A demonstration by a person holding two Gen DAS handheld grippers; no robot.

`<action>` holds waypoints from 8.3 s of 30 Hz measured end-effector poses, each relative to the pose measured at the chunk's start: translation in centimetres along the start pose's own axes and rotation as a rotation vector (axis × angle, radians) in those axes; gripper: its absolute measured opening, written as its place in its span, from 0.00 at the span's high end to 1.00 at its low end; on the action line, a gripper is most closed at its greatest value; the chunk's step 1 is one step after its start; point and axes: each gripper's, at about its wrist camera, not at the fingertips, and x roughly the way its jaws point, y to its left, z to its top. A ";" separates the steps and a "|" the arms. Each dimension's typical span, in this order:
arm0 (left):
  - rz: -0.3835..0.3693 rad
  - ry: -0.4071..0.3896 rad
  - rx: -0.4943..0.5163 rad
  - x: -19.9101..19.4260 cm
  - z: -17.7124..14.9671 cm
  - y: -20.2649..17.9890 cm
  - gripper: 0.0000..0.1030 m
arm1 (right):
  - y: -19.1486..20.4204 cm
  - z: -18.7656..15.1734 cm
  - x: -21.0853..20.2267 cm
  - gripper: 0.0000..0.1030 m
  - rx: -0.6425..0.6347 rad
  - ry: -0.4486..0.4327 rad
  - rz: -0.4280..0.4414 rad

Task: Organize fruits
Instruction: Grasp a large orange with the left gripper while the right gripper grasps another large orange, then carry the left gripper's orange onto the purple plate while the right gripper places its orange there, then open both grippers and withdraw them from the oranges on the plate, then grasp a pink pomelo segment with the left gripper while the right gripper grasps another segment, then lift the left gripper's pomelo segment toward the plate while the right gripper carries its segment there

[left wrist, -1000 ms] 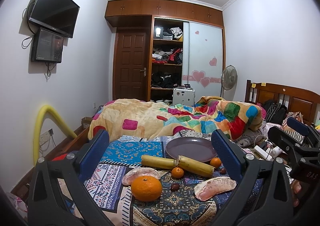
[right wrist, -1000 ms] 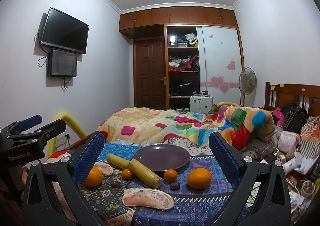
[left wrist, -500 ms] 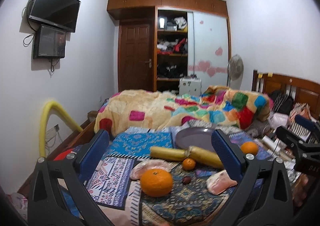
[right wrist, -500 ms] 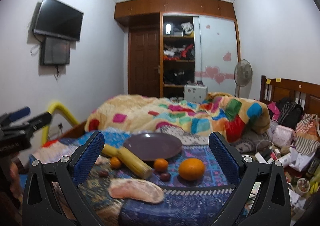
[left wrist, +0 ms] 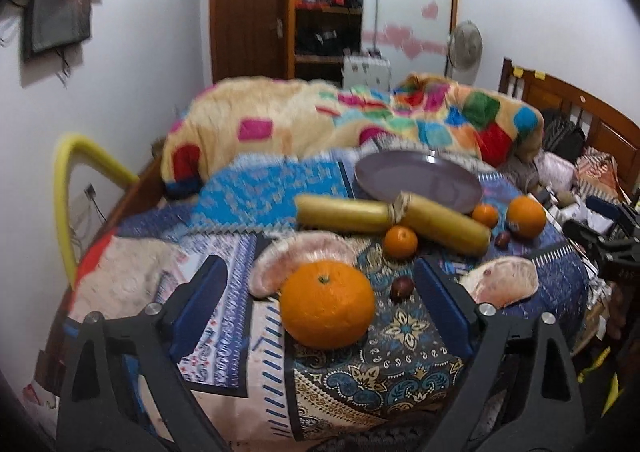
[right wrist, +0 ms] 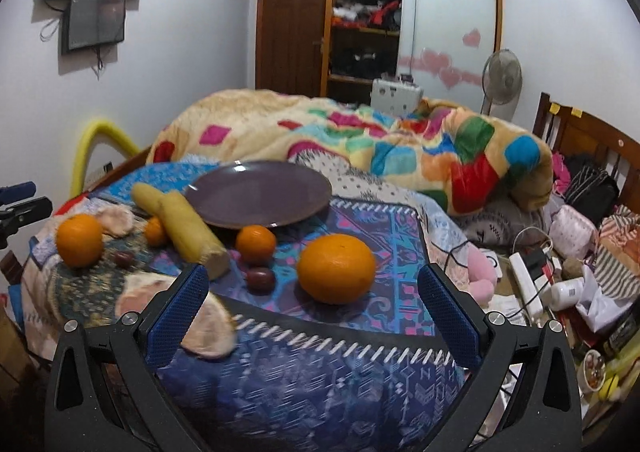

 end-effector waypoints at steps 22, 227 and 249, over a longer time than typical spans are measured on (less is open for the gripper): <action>-0.067 0.168 0.020 5.9 -0.6 0.0 0.33 | -0.6 1.3 7.8 0.26 -0.044 0.224 0.054; -0.036 0.305 0.112 9.4 -0.1 0.5 0.60 | 7.7 -0.5 6.3 0.49 -0.217 0.319 0.379; -0.054 0.228 0.117 5.0 -1.2 -0.7 0.62 | 8.4 -0.7 5.0 0.55 -0.242 0.256 0.403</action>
